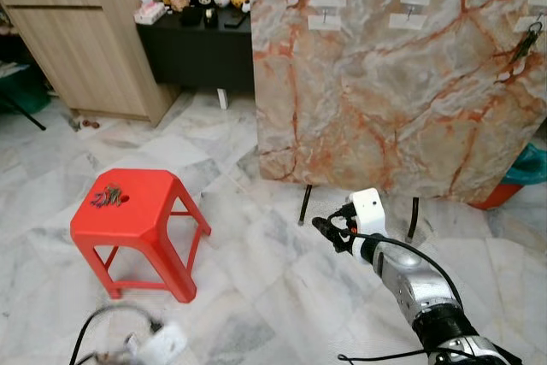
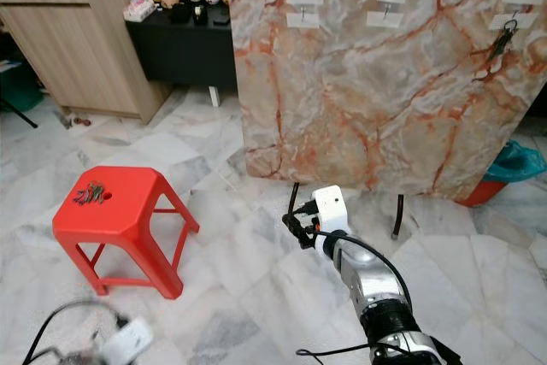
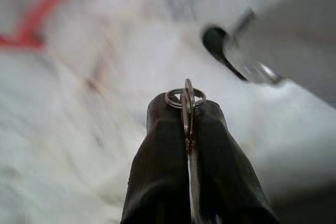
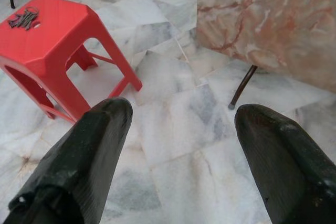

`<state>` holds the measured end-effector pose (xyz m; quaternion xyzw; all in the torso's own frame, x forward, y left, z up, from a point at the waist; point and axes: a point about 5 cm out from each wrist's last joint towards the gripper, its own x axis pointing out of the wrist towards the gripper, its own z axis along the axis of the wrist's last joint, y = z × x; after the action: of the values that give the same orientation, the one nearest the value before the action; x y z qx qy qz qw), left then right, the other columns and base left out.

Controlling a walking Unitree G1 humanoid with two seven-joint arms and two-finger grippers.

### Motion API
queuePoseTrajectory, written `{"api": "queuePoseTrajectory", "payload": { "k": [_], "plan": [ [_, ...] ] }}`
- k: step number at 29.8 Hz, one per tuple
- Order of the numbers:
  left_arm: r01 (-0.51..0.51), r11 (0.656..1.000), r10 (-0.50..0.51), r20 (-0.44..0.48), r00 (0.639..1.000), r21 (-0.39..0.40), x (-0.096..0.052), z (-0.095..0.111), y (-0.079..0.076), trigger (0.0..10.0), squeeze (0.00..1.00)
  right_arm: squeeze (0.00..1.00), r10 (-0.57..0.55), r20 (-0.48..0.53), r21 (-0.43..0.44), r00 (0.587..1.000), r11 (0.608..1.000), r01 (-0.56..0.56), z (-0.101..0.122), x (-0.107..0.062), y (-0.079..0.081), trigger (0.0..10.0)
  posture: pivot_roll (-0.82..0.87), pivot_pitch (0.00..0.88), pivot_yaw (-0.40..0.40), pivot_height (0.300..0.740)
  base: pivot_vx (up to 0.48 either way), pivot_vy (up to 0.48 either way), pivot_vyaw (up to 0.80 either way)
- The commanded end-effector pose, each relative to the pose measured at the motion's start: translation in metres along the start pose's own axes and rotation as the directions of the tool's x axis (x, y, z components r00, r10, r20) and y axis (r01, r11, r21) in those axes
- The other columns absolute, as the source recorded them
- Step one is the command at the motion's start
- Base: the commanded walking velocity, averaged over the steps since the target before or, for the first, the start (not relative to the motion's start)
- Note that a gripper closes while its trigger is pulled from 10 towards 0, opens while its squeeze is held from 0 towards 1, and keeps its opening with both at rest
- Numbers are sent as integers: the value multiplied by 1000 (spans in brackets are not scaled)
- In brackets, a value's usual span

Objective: Hang keys on a hook

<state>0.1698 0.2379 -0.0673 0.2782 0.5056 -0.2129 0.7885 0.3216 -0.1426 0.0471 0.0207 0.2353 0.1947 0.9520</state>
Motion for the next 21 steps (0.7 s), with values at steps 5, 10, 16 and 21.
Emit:
{"api": "queuePoseTrajectory", "payload": {
  "k": [5, 10, 16, 21],
  "plan": [
    [-6, 996, 8, 29, 1000, -87, 3, -1, -2, 10000, 0, 0, 3, 25, 6, 1000, 1000, -3, 4, 2, 2, 10000, 135, 67, 31, 740, 0, 0, 0],
    [-130, 953, 229, 371, 900, -273, -12, 63, 37, 10000, 0, 0, 18, 38, -16, 999, 1000, -18, 9, 4, 4, 10000, 145, 77, 31, 740, 0, 0, 0],
    [-92, 979, 193, 675, 713, -183, -50, 126, 52, 10000, 0, 0, 60, 71, -56, 996, 997, -56, 20, 4, 10, 10000, 137, 69, 31, 740, 0, 0, 0],
    [-101, 994, 92, 832, 547, -43, -92, 169, 53, 10000, 0, 0, 143, 110, -131, 984, 983, -128, 35, 1, 18, 10000, 140, 61, 32, 740, 0, 0, 0]
  ]
}}
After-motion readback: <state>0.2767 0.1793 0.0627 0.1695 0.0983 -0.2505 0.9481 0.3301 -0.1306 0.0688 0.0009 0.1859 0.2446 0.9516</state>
